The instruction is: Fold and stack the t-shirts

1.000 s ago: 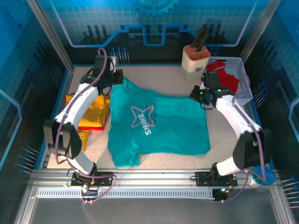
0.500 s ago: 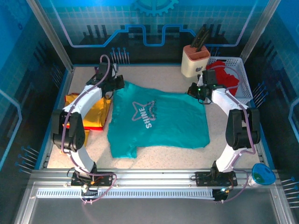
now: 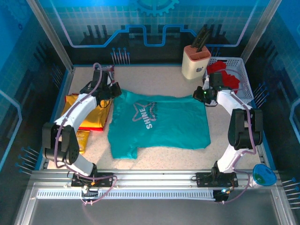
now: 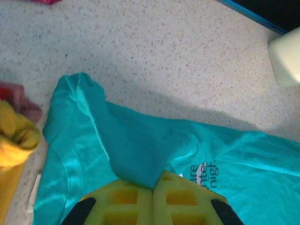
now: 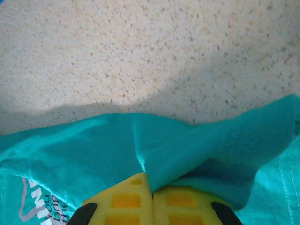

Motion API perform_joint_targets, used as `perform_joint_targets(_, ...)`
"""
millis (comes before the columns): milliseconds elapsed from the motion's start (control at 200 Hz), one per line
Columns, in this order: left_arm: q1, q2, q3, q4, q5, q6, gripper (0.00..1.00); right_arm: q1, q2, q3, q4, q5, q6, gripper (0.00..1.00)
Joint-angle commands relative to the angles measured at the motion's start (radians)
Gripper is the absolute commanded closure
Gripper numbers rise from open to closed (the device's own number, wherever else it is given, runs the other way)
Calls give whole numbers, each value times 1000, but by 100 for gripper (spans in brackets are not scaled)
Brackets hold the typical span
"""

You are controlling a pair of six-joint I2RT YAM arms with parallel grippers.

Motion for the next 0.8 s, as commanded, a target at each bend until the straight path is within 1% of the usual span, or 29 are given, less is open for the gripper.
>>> perform_joint_targets(0,13,-62,-58,-63,36,-59,100,-7,-18,-36,-48,-12,-19,96)
perform_joint_targets(135,13,-90,-125,-61,76,-102,100,-8,-15,-64,-68,-18,-11,94)
perform_joint_targets(355,13,-117,-189,-83,56,-110,100,-10,-14,-110,-77,15,-10,93)
perform_joint_targets(655,15,-113,-233,-83,43,-119,100,-16,3,-136,-66,48,-11,93)
perform_joint_targets(740,15,-105,-242,-75,42,-122,100,-16,12,-134,-70,56,-11,90)
perform_joint_targets(795,15,-97,-242,-74,41,-121,100,-16,15,-137,-71,63,-9,85)
